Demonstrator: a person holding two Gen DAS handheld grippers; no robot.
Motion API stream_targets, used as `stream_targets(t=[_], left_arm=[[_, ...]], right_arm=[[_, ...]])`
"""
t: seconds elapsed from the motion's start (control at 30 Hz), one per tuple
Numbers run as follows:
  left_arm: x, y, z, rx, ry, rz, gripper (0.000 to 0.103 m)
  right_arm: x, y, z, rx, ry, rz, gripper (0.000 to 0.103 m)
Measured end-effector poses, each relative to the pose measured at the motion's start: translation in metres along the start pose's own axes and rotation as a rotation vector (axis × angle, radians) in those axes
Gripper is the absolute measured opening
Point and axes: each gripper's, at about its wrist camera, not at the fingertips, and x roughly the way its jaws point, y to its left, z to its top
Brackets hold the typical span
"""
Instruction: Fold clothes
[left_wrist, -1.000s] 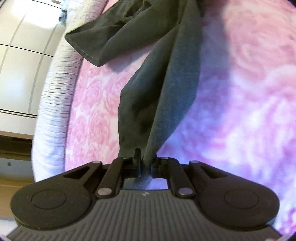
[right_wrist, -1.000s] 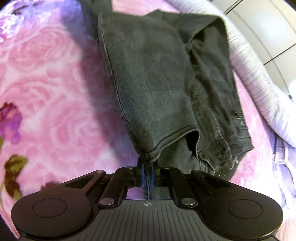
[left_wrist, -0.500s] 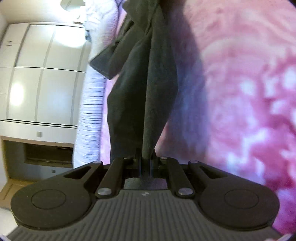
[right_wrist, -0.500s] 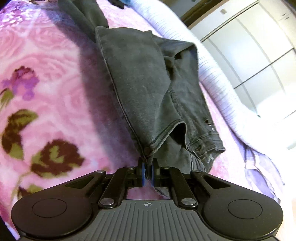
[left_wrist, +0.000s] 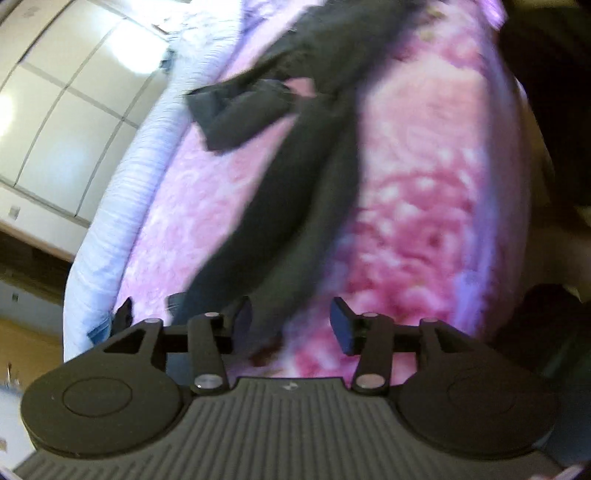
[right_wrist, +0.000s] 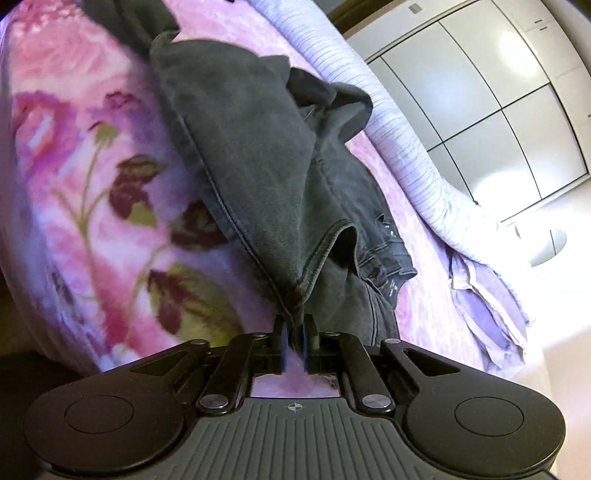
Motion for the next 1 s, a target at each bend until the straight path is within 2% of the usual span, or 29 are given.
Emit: stream_targets(t=[0.13,0.17,0.2,0.27,0.3,0.33,0.37,0.4,0.43,0.47,0.5,0.53,0.6,0.63,0.73,0.77,0.87,0.93,1.0], left_arm=[[0.035,0.035,0.001,-0.014,0.006,-0.016,0.053],[0.044,0.043,0.001,-0.011,0.008,-0.033,0.058],[0.052,0.05,0.002,-0.003,0.01,-0.067,0.062],[0.072,0.069,0.005,0.0,0.023,-0.156,0.063],[0.082,0.079,0.007,-0.015,0.035,-0.215,0.061],[0.09,0.089,0.009,-0.031,0.05,-0.267,0.051],[0.095,0.096,0.011,-0.041,0.073,-0.299,0.033],[0.101,0.103,0.011,-0.038,0.095,-0.318,0.017],[0.105,0.108,0.012,-0.03,0.114,-0.33,0.012],[0.107,0.112,0.013,-0.012,0.126,-0.333,0.0],[0.107,0.116,0.013,0.008,0.134,-0.332,0.0],[0.105,0.118,0.013,0.032,0.13,-0.307,0.0],[0.098,0.119,0.011,0.09,0.106,-0.198,0.0],[0.092,0.123,0.01,0.098,0.09,-0.132,0.0],[0.065,0.155,0.007,0.012,0.024,0.128,0.0],[0.055,0.164,0.005,-0.019,0.003,0.188,0.0],[0.021,0.161,-0.001,-0.056,-0.06,0.165,0.003],[0.014,0.142,-0.006,-0.03,-0.072,0.07,0.014],[0.02,0.116,-0.013,0.035,-0.066,-0.004,0.049]], right_arm=[[0.009,0.01,0.007,-0.058,0.011,-0.024,0.014],[0.011,0.01,0.009,-0.068,0.01,-0.028,0.02],[0.013,0.01,0.01,-0.076,0.011,-0.031,0.037],[0.017,0.009,0.01,-0.089,0.005,-0.04,0.056],[0.018,0.008,0.009,-0.093,0.002,-0.034,0.056],[0.02,0.005,0.009,-0.097,0.001,-0.017,0.056],[0.022,0.001,0.008,-0.088,0.003,0.005,0.055],[0.022,-0.004,0.008,-0.066,0.008,0.033,0.044],[0.023,-0.009,0.008,-0.045,0.017,0.068,0.034],[0.023,-0.011,0.008,-0.032,0.024,0.098,0.017],[0.023,-0.012,0.009,-0.028,0.026,0.116,0.009],[0.022,-0.013,0.01,-0.022,0.024,0.124,0.007],[0.022,-0.019,0.014,0.008,0.012,0.115,0.004],[0.02,-0.023,0.016,0.021,0.001,0.092,0.004],[0.014,-0.039,0.029,0.011,-0.049,-0.017,0.004],[0.01,-0.05,0.034,0.022,-0.066,-0.063,0.004],[-0.002,-0.083,0.053,0.076,-0.087,-0.135,0.004],[-0.009,-0.09,0.062,0.107,-0.084,-0.138,0.004],[-0.016,-0.077,0.063,0.084,-0.067,-0.115,0.004]])
